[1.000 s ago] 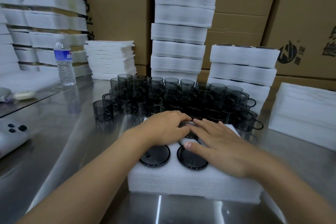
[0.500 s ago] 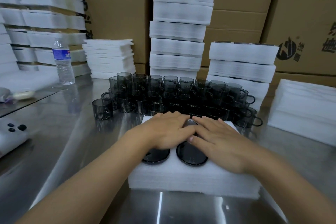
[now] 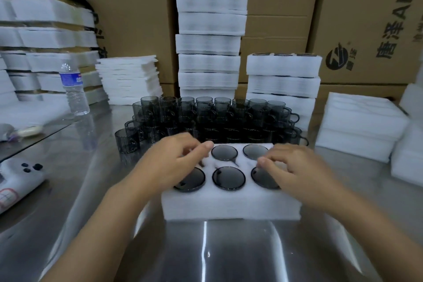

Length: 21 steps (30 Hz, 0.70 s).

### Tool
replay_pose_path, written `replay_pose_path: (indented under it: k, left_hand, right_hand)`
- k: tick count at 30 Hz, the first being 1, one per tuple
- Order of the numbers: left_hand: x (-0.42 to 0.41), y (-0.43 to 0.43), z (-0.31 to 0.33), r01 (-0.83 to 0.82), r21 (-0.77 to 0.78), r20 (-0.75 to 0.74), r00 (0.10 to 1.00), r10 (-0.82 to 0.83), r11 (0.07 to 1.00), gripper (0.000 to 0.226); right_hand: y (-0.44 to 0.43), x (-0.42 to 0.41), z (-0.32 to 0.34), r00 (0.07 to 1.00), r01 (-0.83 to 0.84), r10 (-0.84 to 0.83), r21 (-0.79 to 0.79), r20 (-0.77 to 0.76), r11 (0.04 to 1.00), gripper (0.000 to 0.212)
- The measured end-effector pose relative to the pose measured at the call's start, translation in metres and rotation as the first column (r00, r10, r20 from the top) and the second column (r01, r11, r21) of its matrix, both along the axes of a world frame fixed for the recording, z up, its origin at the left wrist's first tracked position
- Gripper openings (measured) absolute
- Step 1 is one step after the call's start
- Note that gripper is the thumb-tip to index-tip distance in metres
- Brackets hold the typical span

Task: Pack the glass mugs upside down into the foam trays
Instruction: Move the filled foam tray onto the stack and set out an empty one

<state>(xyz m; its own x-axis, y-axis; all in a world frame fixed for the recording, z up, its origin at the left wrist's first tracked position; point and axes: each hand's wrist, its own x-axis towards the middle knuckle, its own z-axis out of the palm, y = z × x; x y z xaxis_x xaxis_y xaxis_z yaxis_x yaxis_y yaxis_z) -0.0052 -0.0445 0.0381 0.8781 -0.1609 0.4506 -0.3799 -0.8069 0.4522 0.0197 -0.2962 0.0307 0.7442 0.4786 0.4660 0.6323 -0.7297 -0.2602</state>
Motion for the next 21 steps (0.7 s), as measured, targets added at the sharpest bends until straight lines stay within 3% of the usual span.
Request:
replay_pose_path:
  k: [2, 4, 8, 13, 17, 19, 21]
  left_hand:
    - [-0.022, 0.007, -0.003, 0.039, 0.023, -0.096, 0.995, -0.036, 0.999, 0.063]
    - [-0.037, 0.010, -0.010, 0.071, 0.120, -0.141, 0.988, -0.054, 0.990, 0.053]
    - [-0.046, 0.013, -0.007, 0.067, 0.337, -0.049, 0.997, -0.054, 0.939, 0.043]
    - [-0.034, 0.000, 0.054, 0.088, 0.465, 0.280, 0.930, -0.240, 0.881, 0.034]
    - [0.029, -0.042, 0.118, 0.046, 0.447, 0.313, 0.928, -0.204, 0.894, 0.038]
    - [0.078, -0.066, 0.143, -0.015, 0.512, 0.347, 0.918, -0.191, 0.859, 0.041]
    - [0.124, -0.087, 0.162, -0.050, 0.548, 0.393, 0.896, -0.204, 0.835, 0.041]
  right_hand:
    - [-0.016, -0.016, -0.002, 0.999, -0.015, 0.013, -0.052, -0.035, 0.999, 0.051]
    - [-0.023, -0.028, -0.010, 1.000, -0.023, 0.021, -0.157, -0.013, 0.987, 0.058]
    - [-0.022, -0.038, -0.013, 0.988, 0.094, -0.042, -0.355, 0.152, 0.930, 0.039]
    - [-0.053, -0.031, 0.034, 0.894, 0.184, -0.076, -0.208, 0.442, 0.961, 0.032]
    - [-0.079, -0.001, 0.102, 0.868, 0.391, -0.304, -0.163, 0.393, 0.906, 0.038]
    - [-0.090, 0.029, 0.129, 0.825, 0.499, -0.416, -0.146, 0.382, 0.854, 0.050]
    - [-0.100, 0.065, 0.149, 0.774, 0.577, -0.510, -0.088, 0.375, 0.812, 0.046]
